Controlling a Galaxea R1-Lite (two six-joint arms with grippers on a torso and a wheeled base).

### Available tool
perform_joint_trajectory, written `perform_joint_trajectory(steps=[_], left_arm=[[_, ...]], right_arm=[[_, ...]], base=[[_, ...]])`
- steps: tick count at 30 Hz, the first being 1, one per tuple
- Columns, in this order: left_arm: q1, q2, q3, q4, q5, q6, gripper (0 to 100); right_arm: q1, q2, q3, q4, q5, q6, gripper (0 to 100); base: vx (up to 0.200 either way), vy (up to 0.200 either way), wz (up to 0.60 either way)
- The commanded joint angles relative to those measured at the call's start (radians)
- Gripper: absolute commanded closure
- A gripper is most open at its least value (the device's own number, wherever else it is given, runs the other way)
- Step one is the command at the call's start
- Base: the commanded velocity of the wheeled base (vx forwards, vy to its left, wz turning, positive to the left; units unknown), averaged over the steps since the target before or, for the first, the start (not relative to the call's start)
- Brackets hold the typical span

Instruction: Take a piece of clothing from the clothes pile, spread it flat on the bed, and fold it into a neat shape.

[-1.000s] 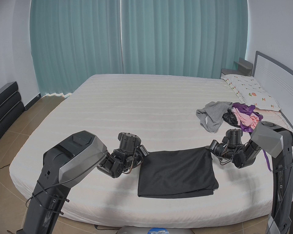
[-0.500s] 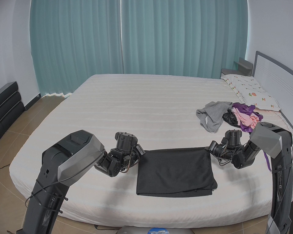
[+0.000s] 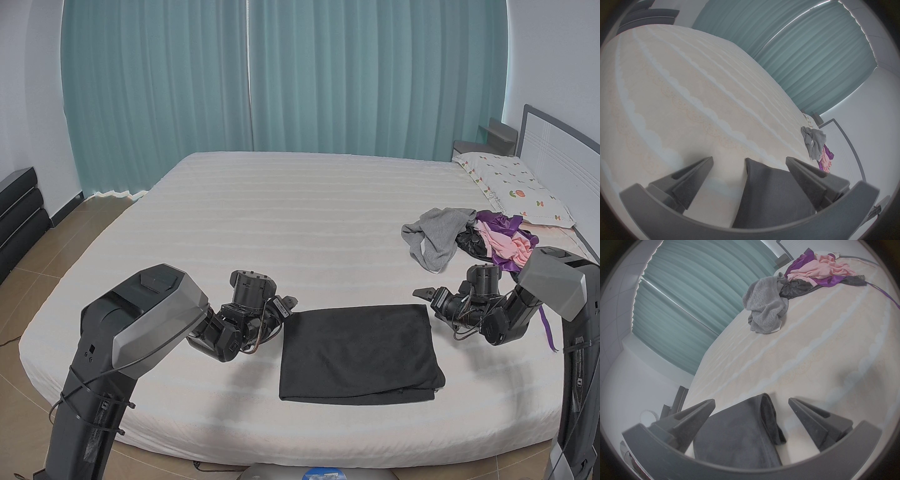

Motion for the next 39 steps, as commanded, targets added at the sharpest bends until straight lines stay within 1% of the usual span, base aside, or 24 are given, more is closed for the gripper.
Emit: perform_joint_trajectory(steps=[1,3,4,5,8,11,13,14,16,19,26,36,39], left_arm=[[0.035,-0.100,0.103,-0.007,-0.014,-0.015,0],[0.048,-0.142,0.172,-0.014,-0.034,-0.015,0],[0.048,-0.142,0.172,-0.014,-0.034,-0.015,0],[0.055,-0.181,0.246,-0.023,-0.052,-0.017,0],[0.060,-0.229,0.376,-0.083,-0.080,-0.017,0],[0.057,-0.258,0.479,-0.159,-0.081,-0.020,0],[0.049,-0.273,0.516,-0.185,-0.081,-0.034,0],[0.045,-0.286,0.537,-0.193,-0.081,-0.055,0],[0.031,-0.300,0.556,-0.195,-0.084,-0.084,0],[0.018,-0.303,0.573,-0.199,-0.083,-0.103,0],[0.015,-0.298,0.582,-0.199,-0.084,-0.104,0],[0.017,-0.298,0.560,-0.199,-0.086,-0.114,0],[0.015,-0.300,0.560,-0.199,-0.086,-0.124,0]], right_arm=[[-0.004,-0.105,0.095,-0.002,0.030,0.037,0],[-0.002,-0.140,0.154,-0.003,0.050,0.042,0],[-0.002,-0.140,0.154,-0.003,0.050,0.042,0],[-0.001,-0.180,0.218,-0.003,0.067,0.040,0],[0.002,-0.235,0.325,-0.005,0.080,0.031,0],[0.002,-0.295,0.419,-0.010,0.095,0.026,0],[0.004,-0.323,0.474,-0.014,0.101,0.023,0],[0.007,-0.343,0.513,-0.020,0.101,0.023,0],[0.008,-0.361,0.559,-0.025,0.101,0.025,0],[0.008,-0.351,0.600,-0.026,0.101,0.031,0],[0.005,-0.338,0.591,-0.028,0.101,0.082,0],[0.004,-0.326,0.586,-0.028,0.103,0.092,0],[0.004,-0.328,0.586,-0.029,0.103,0.092,0]], base=[[0.000,0.000,0.00],[0.000,0.000,0.00],[0.000,0.000,0.00],[0.000,0.000,0.00],[0.000,0.000,0.00],[0.000,0.000,0.00],[0.000,0.000,0.00],[0.000,0.000,0.00],[0.000,0.000,0.00],[0.000,0.000,0.00],[0.000,0.000,0.00],[0.000,0.000,0.00],[0.000,-0.200,0.00]])
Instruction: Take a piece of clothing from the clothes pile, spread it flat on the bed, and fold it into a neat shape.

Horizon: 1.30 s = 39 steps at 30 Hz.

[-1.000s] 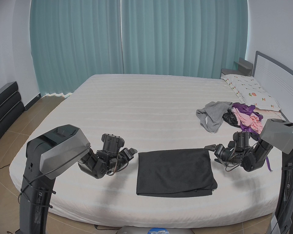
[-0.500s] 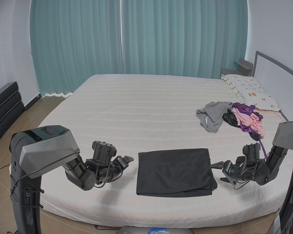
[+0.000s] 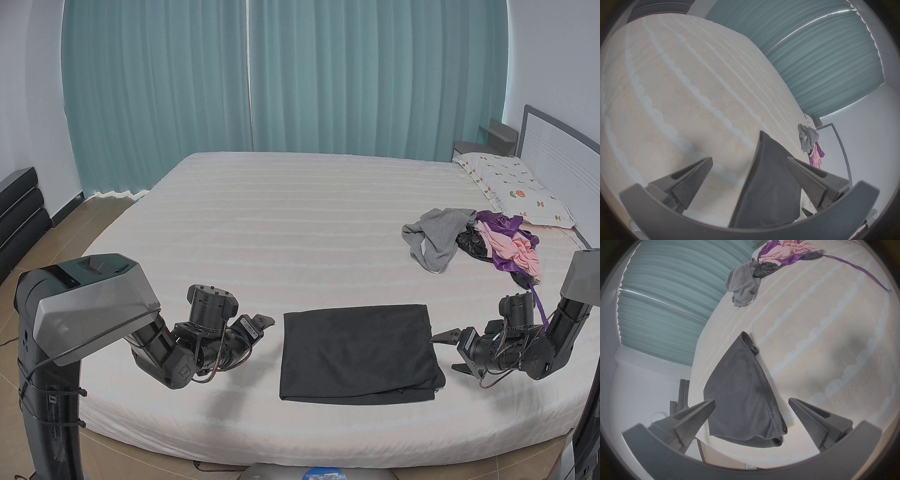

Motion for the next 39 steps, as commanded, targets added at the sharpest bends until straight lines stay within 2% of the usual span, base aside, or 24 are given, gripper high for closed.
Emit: perform_joint_trajectory(steps=[1,8,12,22,25,28,30,31,36,39], left_arm=[[-0.001,-0.004,-0.001,0.000,0.000,-0.006,0],[-0.001,-0.006,0.005,0.000,0.000,-0.008,0],[-0.004,-0.010,0.016,0.000,0.001,-0.008,0],[0.013,-0.007,0.000,0.001,0.003,0.008,0],[0.039,-0.004,-0.018,0.001,0.000,0.046,0],[0.072,0.005,-0.030,0.003,-0.011,0.133,0],[0.073,0.008,-0.030,0.003,-0.014,0.143,0],[0.076,0.031,-0.033,-0.002,-0.045,0.173,0],[0.073,0.057,-0.043,-0.011,-0.129,0.196,0],[0.081,0.071,-0.044,-0.031,-0.193,0.248,0]], right_arm=[[0.001,0.002,0.000,-0.001,0.001,0.000,0],[0.001,0.002,0.000,-0.003,0.001,0.000,0],[0.001,0.011,0.011,-0.052,-0.001,0.002,0],[0.003,0.027,0.008,-0.072,-0.001,0.002,0],[0.006,0.027,0.005,-0.072,-0.001,0.014,0],[0.006,0.048,0.002,-0.073,-0.001,0.027,0],[0.006,0.051,0.002,-0.075,-0.001,0.027,0],[0.006,0.065,0.002,-0.096,-0.001,0.027,0],[0.014,0.080,0.003,-0.115,-0.001,0.025,0],[0.014,0.083,0.009,-0.127,-0.002,0.024,0]], base=[[0.000,-0.200,0.00],[0.000,-0.200,0.00],[0.000,-0.200,0.00],[0.000,0.000,0.00],[0.000,0.000,0.00],[0.000,0.000,0.00],[0.000,0.000,0.00],[0.000,0.000,0.00],[0.000,0.000,0.00],[0.000,0.000,0.00]])
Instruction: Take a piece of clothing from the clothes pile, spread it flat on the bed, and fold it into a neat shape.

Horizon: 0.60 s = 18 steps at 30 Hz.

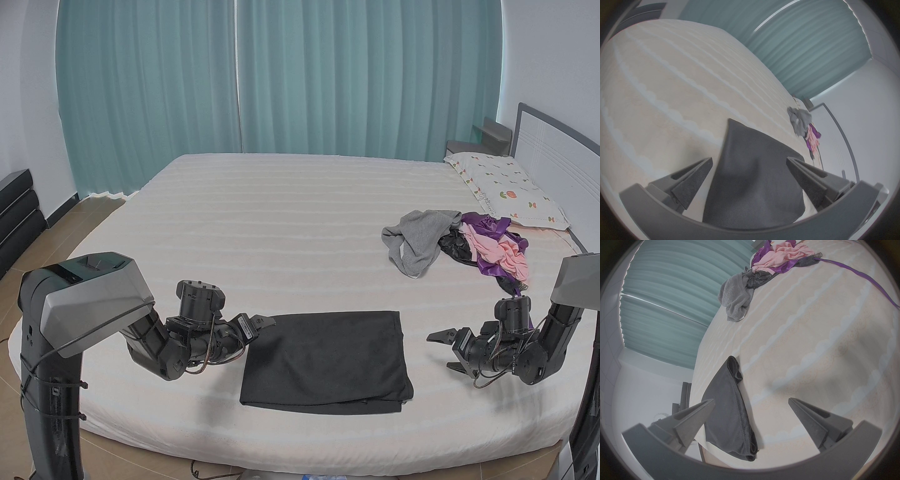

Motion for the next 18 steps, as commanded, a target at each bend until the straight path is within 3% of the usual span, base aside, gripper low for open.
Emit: perform_joint_trajectory(steps=[1,5,18], left_arm=[[0.008,0.043,-0.004,-0.022,-0.033,0.052,0],[-0.003,0.060,0.000,-0.025,-0.027,0.095,0],[-0.006,0.075,-0.007,-0.025,-0.002,0.100,0]], right_arm=[[0.004,0.020,0.008,-0.015,0.001,-0.003,0],[0.012,0.020,0.011,-0.015,0.000,-0.004,0],[0.012,0.020,0.012,-0.015,0.001,-0.004,0]], base=[[0.000,0.000,0.00],[0.000,0.000,0.00],[0.000,0.000,0.00]])
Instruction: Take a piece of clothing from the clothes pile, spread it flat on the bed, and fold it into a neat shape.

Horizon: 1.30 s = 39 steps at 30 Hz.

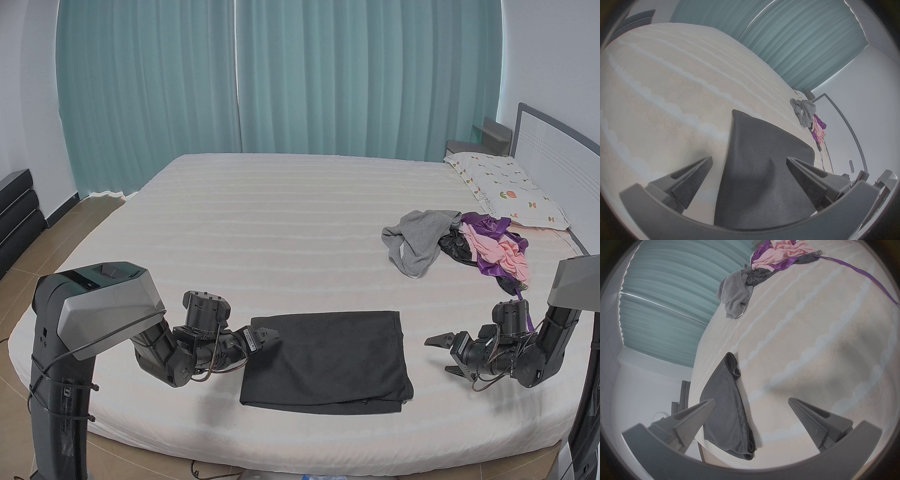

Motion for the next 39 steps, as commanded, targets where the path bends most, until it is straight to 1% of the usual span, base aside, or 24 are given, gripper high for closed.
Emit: perform_joint_trajectory(steps=[1,2,20,23,24,27,39], left_arm=[[0.000,0.011,-0.001,0.000,0.002,0.000,0],[0.000,0.011,-0.001,0.001,0.002,0.002,100],[0.000,0.002,0.012,0.001,0.005,-0.003,100],[0.000,-0.006,0.015,0.000,0.005,-0.027,100],[0.000,-0.018,0.017,0.001,0.005,-0.053,100],[0.000,-0.032,0.020,0.004,0.005,-0.089,100],[0.003,-0.044,0.048,0.001,0.011,-0.093,100]], right_arm=[[0.000,0.003,0.000,0.000,0.001,0.000,0],[0.000,0.003,0.000,0.000,0.001,0.000,0],[0.000,0.003,0.001,0.000,0.002,0.002,0],[0.000,0.003,0.001,0.000,0.001,0.002,0],[0.000,0.003,0.001,0.000,0.002,0.002,0],[0.000,0.003,0.001,0.000,0.002,0.002,0],[0.000,0.003,0.001,0.000,0.001,0.002,0]], base=[[0.000,0.000,0.00],[0.000,0.000,0.00],[0.000,0.000,0.00],[0.000,0.000,0.00],[0.000,0.000,0.00],[0.000,0.000,0.00],[0.000,0.000,0.00]])
